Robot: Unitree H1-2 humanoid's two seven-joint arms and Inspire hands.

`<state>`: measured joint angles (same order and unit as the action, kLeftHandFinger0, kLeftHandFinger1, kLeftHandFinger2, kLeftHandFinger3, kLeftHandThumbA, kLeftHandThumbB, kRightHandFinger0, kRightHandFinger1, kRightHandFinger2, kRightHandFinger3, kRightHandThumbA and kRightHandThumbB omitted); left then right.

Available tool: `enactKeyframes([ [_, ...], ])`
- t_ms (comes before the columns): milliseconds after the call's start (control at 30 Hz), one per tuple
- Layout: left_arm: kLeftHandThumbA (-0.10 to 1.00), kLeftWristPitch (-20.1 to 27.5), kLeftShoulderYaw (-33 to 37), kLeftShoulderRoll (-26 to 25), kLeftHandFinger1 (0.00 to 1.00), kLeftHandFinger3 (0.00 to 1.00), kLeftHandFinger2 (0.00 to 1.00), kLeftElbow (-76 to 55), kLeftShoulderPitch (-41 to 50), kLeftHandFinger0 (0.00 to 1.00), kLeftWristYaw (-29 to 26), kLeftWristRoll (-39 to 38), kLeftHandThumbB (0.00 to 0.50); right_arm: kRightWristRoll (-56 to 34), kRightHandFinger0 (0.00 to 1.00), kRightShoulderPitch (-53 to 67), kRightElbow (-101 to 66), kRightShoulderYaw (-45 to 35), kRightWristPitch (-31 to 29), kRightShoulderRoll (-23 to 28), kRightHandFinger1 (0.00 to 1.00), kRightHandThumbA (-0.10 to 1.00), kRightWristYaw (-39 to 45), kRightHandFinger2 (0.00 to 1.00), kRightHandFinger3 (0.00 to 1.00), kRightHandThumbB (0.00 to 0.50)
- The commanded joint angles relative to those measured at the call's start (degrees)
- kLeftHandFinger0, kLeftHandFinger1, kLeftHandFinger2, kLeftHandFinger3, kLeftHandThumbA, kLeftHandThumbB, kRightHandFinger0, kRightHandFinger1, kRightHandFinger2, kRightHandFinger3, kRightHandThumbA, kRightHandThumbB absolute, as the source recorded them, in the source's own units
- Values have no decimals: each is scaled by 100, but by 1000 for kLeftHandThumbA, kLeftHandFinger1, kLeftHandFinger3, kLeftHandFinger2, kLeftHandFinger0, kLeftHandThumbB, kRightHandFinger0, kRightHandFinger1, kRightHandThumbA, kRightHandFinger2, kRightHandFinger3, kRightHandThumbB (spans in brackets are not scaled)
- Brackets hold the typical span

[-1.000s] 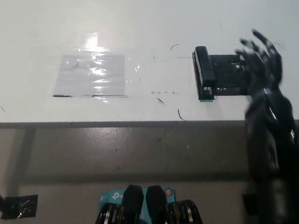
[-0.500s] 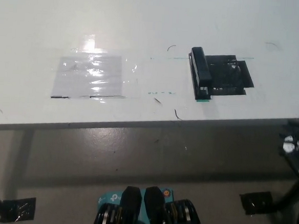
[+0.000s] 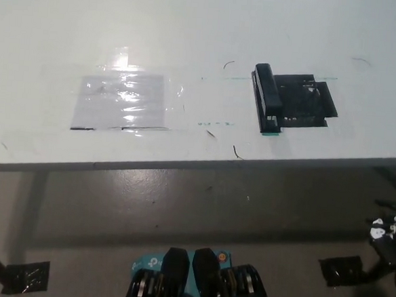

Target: A stapler is kept infront of the robot on the black mark on the desk and the robot uses its right hand to lift the top of the stapler to open it

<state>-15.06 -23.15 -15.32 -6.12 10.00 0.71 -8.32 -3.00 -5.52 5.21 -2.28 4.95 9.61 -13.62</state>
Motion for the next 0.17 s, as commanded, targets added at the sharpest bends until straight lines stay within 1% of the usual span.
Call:
enactKeyframes([
  [0,602,180,-75,-155,272,661,419,-60,-35,299,-19,-30,0,265,251,-144,90,-67,-462,-51,294,237,16,398,619,0],
  [67,596,142,-47,-127,272,651,414,-76,-43,300,-49,8,0,248,233,-162,117,-130,-473,-55,291,214,7,404,625,0],
  [133,596,155,-56,-119,265,641,406,-66,-50,293,-50,-8,0,242,235,-170,112,-148,-423,-71,294,220,-7,405,622,5],
])
